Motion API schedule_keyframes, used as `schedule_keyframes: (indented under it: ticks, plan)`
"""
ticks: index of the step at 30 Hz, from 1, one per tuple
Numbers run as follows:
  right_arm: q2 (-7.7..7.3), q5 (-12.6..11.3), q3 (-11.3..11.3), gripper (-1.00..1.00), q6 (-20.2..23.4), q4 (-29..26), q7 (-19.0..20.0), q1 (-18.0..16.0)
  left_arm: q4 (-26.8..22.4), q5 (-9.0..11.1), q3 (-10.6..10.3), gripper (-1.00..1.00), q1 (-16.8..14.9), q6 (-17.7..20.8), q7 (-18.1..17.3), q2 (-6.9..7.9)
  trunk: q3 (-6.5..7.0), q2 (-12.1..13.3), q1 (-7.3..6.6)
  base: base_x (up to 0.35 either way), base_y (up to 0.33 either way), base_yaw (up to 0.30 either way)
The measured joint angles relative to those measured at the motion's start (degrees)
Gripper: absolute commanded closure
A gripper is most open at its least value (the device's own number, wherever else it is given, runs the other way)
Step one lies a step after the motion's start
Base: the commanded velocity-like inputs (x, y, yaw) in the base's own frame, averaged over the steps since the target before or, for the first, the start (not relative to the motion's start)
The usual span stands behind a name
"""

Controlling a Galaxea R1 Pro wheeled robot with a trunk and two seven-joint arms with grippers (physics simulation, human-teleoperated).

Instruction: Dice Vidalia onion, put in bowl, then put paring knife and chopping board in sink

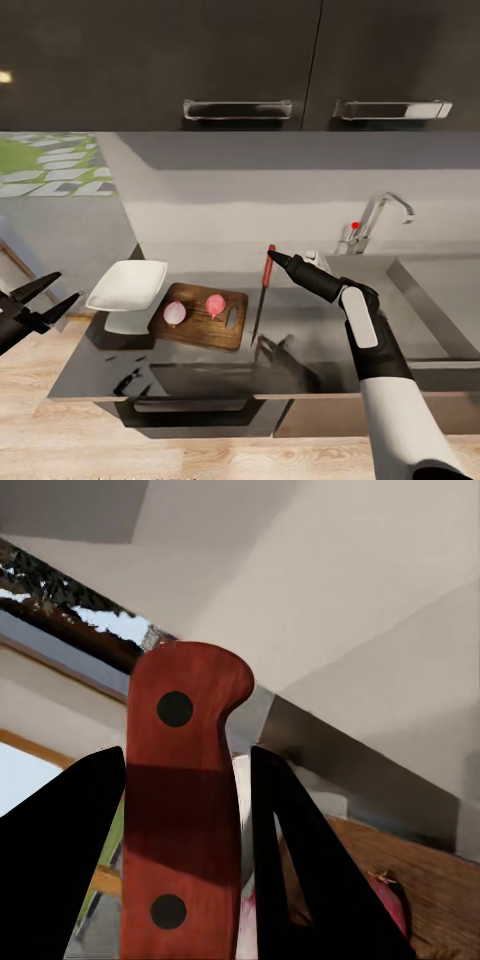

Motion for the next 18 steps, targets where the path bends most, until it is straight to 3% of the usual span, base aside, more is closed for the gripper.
schedule_keyframes:
  ticks: [4, 9, 12, 16, 17, 18]
  plan:
    - [0.00, 0.0, -0.1, 1.00, -0.1, 2.4, -0.3, -0.8, 0.0, 0.0, 4.8, -1.00, 4.7, 0.7, -2.1, 0.04, 0.13, 0.0, 0.00, 0.000, 0.000, 0.272]
    - [-0.12, 0.0, -0.2, 1.00, -0.2, 3.7, -0.4, -1.4, 0.0, -0.1, 6.6, -1.00, 8.1, 0.8, -4.2, -0.82, 0.30, 0.0, 0.00, 0.000, 0.000, 0.269]
    - [-0.15, -0.1, -0.2, 1.00, -0.3, 4.0, -0.3, -2.2, 0.0, -0.1, 9.0, -1.00, 12.4, 0.7, -4.7, -1.64, 0.40, 0.0, 0.00, 0.000, 0.000, 0.185]
    - [-0.26, 0.0, -0.3, 1.00, -0.8, 4.2, -0.1, -2.5, 0.1, -0.2, 18.9, -1.00, 19.0, 0.8, -6.0, -3.97, 0.42, 0.0, -0.01, 0.000, 0.000, 0.048]
    - [-0.28, -0.1, -0.4, 1.00, -0.9, 4.2, 0.0, -2.5, 0.1, -0.4, 20.5, -1.00, 20.0, 0.8, -6.5, -4.47, 0.43, 0.0, -0.01, 0.000, 0.000, 0.017]
    - [-0.32, -0.1, -0.5, 1.00, -1.3, 4.2, 0.4, -2.5, 0.1, -0.6, 24.0, -1.00, 22.1, 0.8, -7.5, -5.71, 0.43, 0.0, 0.00, 0.000, 0.000, 0.011]
